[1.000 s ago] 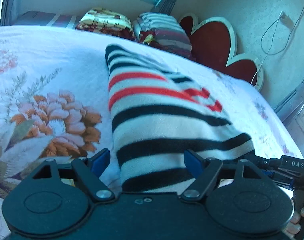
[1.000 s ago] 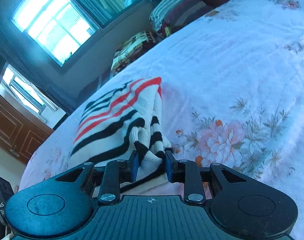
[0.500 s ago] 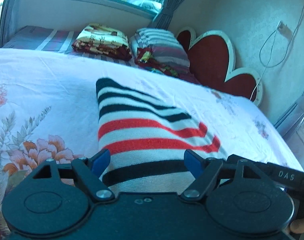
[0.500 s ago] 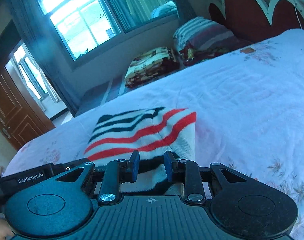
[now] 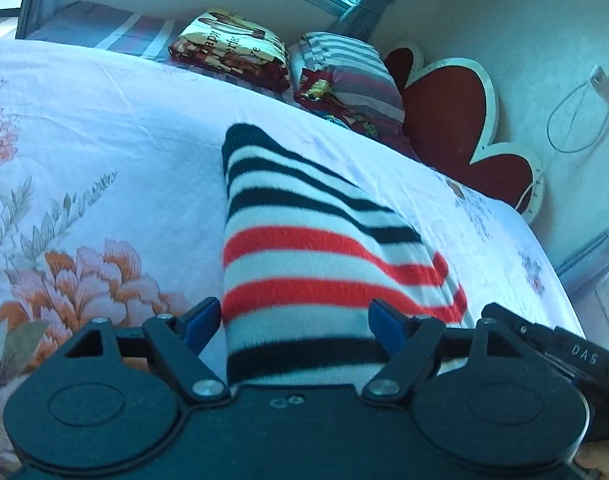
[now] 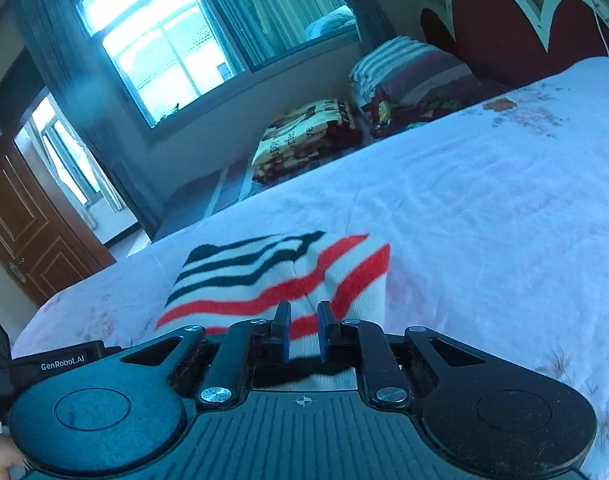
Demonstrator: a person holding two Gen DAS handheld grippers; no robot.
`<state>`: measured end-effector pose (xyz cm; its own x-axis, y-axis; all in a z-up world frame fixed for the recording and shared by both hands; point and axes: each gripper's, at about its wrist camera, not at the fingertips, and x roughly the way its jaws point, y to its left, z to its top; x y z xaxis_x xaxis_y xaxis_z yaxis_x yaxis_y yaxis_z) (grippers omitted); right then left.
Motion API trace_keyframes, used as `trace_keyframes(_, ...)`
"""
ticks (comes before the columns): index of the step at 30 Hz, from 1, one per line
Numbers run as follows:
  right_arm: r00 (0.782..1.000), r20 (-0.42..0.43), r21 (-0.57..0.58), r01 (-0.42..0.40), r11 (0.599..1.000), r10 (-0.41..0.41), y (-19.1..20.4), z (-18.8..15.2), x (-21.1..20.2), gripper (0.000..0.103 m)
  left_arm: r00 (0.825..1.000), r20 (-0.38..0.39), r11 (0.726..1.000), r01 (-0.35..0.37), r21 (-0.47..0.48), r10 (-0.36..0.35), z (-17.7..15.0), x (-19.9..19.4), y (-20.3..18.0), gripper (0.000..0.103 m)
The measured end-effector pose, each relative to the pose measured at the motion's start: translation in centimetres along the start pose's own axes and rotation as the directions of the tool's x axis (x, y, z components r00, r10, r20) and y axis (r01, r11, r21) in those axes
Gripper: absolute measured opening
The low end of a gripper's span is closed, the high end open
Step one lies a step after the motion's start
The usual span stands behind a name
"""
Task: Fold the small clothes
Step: 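Open the right gripper and withdraw it from the folded bundle, then move the right gripper to the end of the striped bundle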
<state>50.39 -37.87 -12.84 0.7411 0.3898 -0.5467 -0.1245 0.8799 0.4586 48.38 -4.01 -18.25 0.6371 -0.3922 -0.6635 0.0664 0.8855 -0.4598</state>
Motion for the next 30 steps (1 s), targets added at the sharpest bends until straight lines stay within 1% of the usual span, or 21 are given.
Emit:
trace_keyframes(4, 1.000, -0.020, -0.039, 0.021, 0.999, -0.021, 0.9, 1.5, 2.8, 0.014, 1.000, 0.005, 1.000, -0.022, 0.007, 0.022, 1.4, 1.2, 0.0, 0.079)
trace_keyframes(7, 0.998, -0.049, -0.100, 0.034, 0.994, -0.039, 1.9, 2.1, 5.3, 0.014, 0.999, 0.000, 0.999, -0.035, 0.002, 0.035, 2.4, 2.5, 0.2, 0.079)
trace_keyframes(8, 0.997, -0.060, -0.125, 0.046, 0.991, -0.054, 2.2, 2.2, 6.3, 0.014, 0.999, -0.003, 0.999, -0.040, -0.001, 0.040, 2.7, 2.9, 0.3, 0.081)
trace_keyframes(11, 0.992, -0.070, -0.196, 0.094, 0.976, -0.110, 2.5, 2.1, 8.7, 0.014, 0.998, -0.023, 0.999, -0.052, -0.009, 0.051, 3.3, 4.0, 0.7, 0.082)
trace_keyframes(12, 0.990, -0.075, -0.211, 0.101, 0.972, -0.119, 2.3, 2.0, 9.3, 0.021, 0.998, -0.028, 0.998, -0.055, -0.005, 0.055, 3.5, 4.4, 0.9, 0.082)
trace_keyframes(14, 0.984, -0.074, -0.248, 0.137, 0.959, -0.160, 1.9, 1.7, 10.4, 0.053, 0.997, -0.032, 0.998, -0.067, 0.004, 0.067, 3.5, 4.9, 1.1, 0.082)
trace_keyframes(15, 0.982, -0.068, -0.262, 0.152, 0.953, -0.175, 1.3, 1.3, 10.9, 0.058, 0.997, -0.039, 0.998, -0.069, 0.008, 0.070, 3.3, 5.2, 1.2, 0.083)
trace_keyframes(16, 0.985, -0.072, -0.245, 0.137, 0.960, -0.159, 0.6, 1.2, 11.2, 0.062, 0.997, -0.036, 0.998, -0.068, 0.012, 0.068, 3.2, 5.3, 1.3, 0.083)
trace_keyframes(18, 0.989, -0.080, -0.190, 0.111, 0.976, -0.128, -0.5, 1.5, 11.4, 0.062, 0.997, -0.026, 0.997, -0.070, 0.031, 0.071, 3.1, 5.4, 1.2, 0.083)
trace_keyframes(22, 0.987, -0.103, -0.218, 0.097, 0.971, -0.122, -0.1, 2.1, 12.1, 0.060, 0.997, -0.025, 0.997, -0.073, 0.031, 0.074, 3.4, 5.4, 1.1, 0.083)
trace_keyframes(23, 0.988, -0.110, -0.214, 0.081, 0.973, -0.107, -0.1, 2.2, 12.4, 0.052, 0.997, -0.022, 0.996, -0.078, 0.033, 0.079, 3.4, 5.5, 1.0, 0.083)
trace_keyframes(24, 0.989, -0.116, -0.209, 0.070, 0.975, -0.096, -0.2, 2.3, 12.6, 0.049, 0.996, -0.020, 0.996, -0.081, 0.037, 0.082, 3.5, 5.5, 0.9, 0.083)
trace_keyframes(27, 0.990, -0.101, -0.209, 0.077, 0.975, -0.100, -0.1, 2.0, 12.9, 0.048, 0.996, -0.016, 0.995, -0.086, 0.045, 0.087, 3.4, 5.9, 0.9, 0.084)
trace_keyframes(30, 0.991, -0.102, -0.176, 0.070, 0.982, -0.089, -0.2, 2.3, 12.4, 0.049, 0.996, -0.023, 0.995, -0.083, 0.047, 0.085, 3.6, 5.9, 0.9, 0.084)
